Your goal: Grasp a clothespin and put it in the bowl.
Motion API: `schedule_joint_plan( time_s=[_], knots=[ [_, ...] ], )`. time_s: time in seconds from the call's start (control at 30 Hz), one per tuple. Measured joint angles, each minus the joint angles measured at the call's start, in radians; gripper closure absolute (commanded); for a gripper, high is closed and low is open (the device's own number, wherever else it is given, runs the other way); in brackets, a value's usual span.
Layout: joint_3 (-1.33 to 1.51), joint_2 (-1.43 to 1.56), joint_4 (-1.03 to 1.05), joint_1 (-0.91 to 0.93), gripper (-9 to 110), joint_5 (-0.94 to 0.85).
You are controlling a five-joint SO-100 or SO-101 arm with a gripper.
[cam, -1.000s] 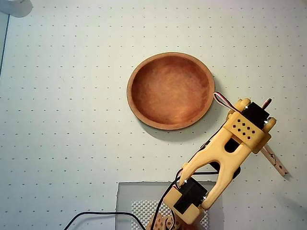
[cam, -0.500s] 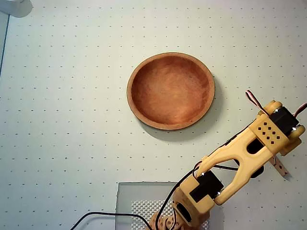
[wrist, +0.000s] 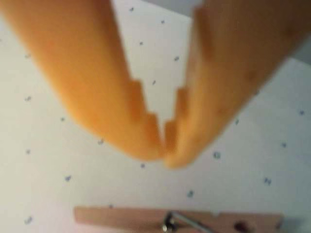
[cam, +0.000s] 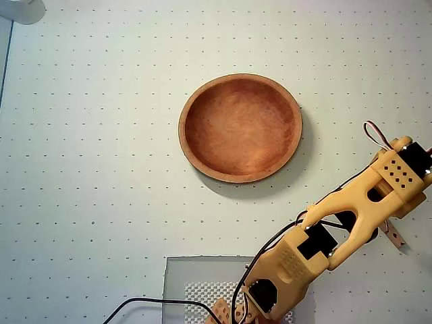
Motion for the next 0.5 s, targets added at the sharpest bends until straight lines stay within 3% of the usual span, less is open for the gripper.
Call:
schedule_joint_plan(
  time_s=[0.5],
  knots=[
    [-0.002,-0.091,0.009,0.097,103,0.003]
  ],
)
